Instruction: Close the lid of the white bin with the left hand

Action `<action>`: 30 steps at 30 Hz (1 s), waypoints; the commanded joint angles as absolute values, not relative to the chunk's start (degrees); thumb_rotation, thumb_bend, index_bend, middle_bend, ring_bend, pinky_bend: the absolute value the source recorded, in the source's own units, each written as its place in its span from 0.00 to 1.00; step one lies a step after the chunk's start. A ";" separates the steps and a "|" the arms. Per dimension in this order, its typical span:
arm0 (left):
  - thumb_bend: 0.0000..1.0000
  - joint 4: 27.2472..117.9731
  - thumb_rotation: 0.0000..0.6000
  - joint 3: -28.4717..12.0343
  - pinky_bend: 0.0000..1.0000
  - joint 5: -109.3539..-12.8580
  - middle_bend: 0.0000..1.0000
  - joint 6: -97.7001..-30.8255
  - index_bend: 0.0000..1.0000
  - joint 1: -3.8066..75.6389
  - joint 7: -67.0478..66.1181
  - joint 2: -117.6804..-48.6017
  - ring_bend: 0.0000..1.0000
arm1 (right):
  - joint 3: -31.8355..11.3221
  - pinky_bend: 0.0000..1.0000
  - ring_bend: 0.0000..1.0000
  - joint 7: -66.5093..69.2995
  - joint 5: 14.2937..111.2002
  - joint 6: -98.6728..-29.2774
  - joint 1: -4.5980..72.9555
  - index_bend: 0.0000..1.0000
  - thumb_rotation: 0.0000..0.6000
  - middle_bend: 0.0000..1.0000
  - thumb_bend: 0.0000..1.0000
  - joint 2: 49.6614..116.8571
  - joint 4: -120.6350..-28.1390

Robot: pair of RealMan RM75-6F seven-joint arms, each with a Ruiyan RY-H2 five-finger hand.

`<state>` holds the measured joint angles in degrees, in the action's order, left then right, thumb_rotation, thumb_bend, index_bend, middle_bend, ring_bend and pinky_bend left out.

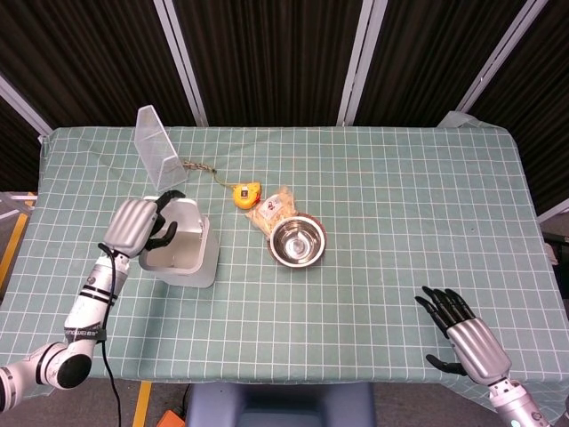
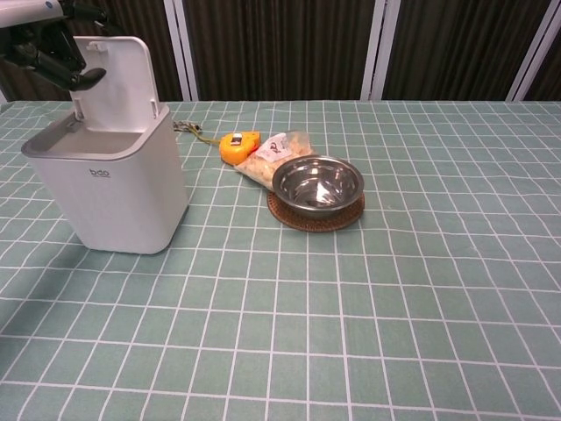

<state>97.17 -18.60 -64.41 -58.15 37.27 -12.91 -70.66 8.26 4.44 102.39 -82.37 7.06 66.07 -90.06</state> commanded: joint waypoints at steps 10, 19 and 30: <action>0.49 106.66 1.00 -10.83 1.00 -73.50 1.00 -61.51 0.31 32.18 -14.05 -62.67 1.00 | 8.85 0.00 0.00 4.36 103.42 -82.10 7.16 0.00 1.00 0.00 0.26 66.24 -90.18; 0.49 108.20 1.00 -5.45 1.00 -75.22 1.00 -58.64 0.27 30.84 -15.20 -60.29 1.00 | 9.14 0.00 0.00 4.62 104.02 -82.52 7.06 0.00 1.00 0.00 0.26 66.12 -90.34; 0.51 110.01 1.00 -4.41 1.00 -78.99 1.00 -63.06 0.23 28.82 -13.51 -59.31 1.00 | 9.27 0.00 0.00 5.20 104.33 -83.02 6.96 0.00 1.00 0.00 0.26 65.74 -90.40</action>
